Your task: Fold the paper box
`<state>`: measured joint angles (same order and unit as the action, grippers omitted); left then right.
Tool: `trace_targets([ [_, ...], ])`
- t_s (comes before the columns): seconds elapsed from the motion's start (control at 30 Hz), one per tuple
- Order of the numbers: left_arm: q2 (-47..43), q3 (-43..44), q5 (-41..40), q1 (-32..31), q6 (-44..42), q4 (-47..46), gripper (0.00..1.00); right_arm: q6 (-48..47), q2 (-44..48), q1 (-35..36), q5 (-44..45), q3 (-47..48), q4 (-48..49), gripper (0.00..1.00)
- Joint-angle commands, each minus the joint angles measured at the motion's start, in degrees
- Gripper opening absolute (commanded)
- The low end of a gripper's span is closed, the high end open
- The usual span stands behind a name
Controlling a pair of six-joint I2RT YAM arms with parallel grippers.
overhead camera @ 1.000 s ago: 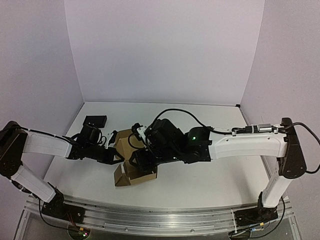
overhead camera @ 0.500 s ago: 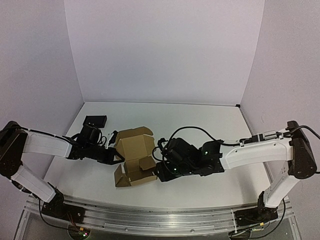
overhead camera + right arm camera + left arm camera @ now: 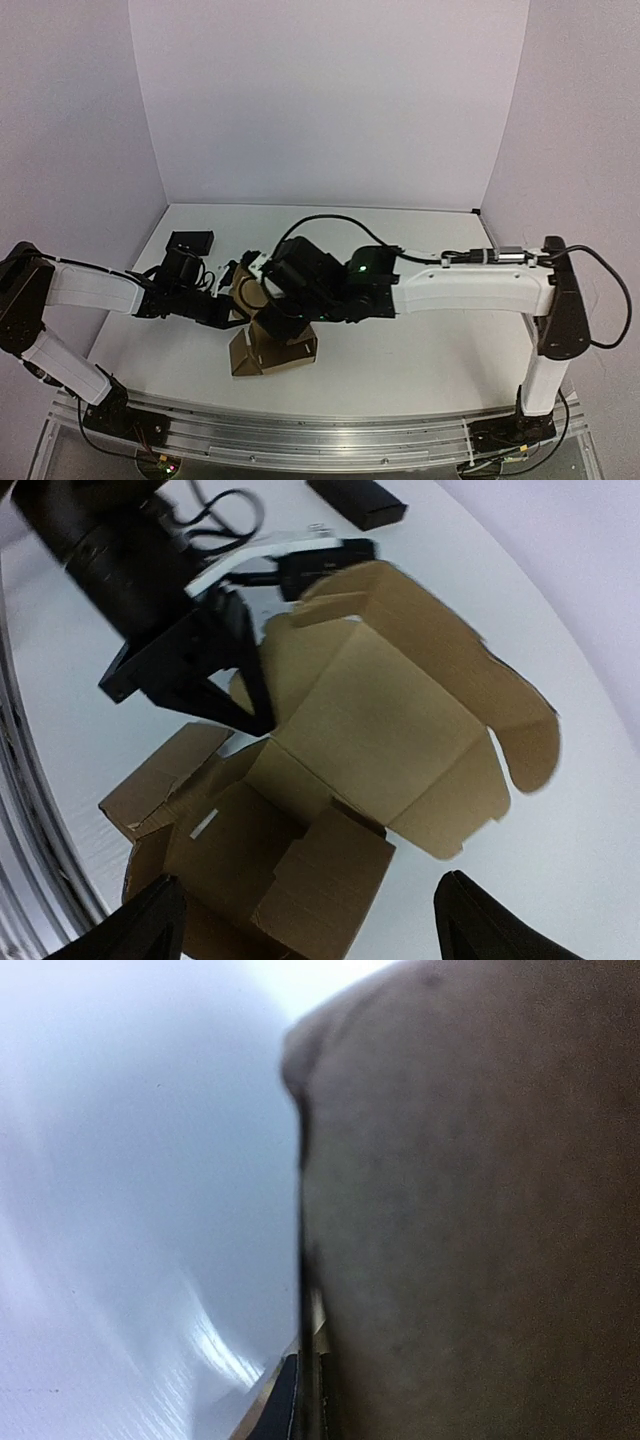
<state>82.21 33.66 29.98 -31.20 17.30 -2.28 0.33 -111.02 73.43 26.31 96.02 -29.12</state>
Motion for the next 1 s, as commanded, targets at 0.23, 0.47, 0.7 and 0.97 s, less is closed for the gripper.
trace_targets([
  [0.23, -0.1, 2.2, 1.0, -0.3, -1.5, 0.2, 0.0, -25.5, -16.4, 2.5, 18.2, 14.1, -13.6, 0.84],
  [0.47, -0.3, 2.1, 1.4, -0.3, -2.0, 0.3, 0.0, -26.4, -18.2, 1.6, 29.0, 12.9, -14.1, 0.82],
  [0.7, -0.3, 2.3, 1.6, -0.4, -2.2, -0.3, 0.0, -22.6, -16.4, -1.5, 39.5, 16.6, -14.1, 0.75],
  [0.97, -0.9, 1.8, 1.0, -0.4, -2.7, 0.1, 0.0, -4.0, -4.1, -5.2, 35.6, 6.6, -14.7, 0.71],
])
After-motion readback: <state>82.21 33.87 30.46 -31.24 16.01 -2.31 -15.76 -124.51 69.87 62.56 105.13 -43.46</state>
